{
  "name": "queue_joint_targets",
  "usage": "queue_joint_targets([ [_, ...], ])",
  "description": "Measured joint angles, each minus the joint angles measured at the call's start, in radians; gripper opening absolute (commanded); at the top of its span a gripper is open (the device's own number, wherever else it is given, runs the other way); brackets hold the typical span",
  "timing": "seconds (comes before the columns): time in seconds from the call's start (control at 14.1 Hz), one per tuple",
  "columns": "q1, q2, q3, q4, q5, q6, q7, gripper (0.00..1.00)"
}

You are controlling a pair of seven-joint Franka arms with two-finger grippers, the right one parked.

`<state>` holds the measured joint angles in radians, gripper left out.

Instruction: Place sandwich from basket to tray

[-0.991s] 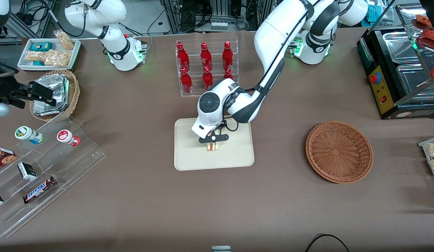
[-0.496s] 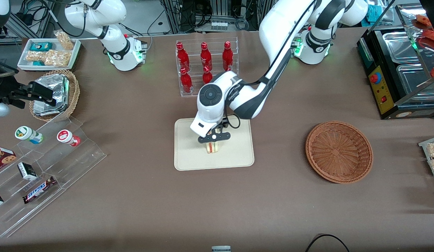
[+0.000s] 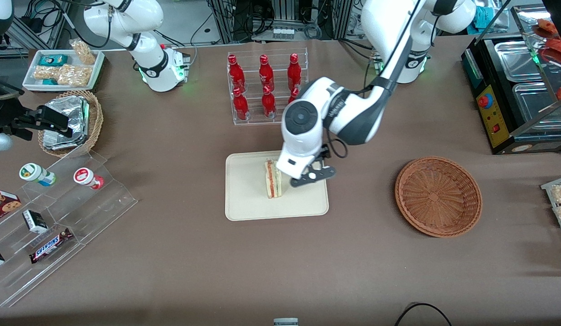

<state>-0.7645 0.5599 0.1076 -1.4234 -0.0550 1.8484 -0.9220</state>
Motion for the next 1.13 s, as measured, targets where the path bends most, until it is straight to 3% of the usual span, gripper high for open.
queue_joint_targets([
  [0.78, 0.239, -0.318, 0.048, -0.303, 0.0, -0.033, 0.469, 1.0],
  [1.13, 0.457, -0.468, -0.032, -0.331, 0.0, -0.168, 0.685, 1.0],
])
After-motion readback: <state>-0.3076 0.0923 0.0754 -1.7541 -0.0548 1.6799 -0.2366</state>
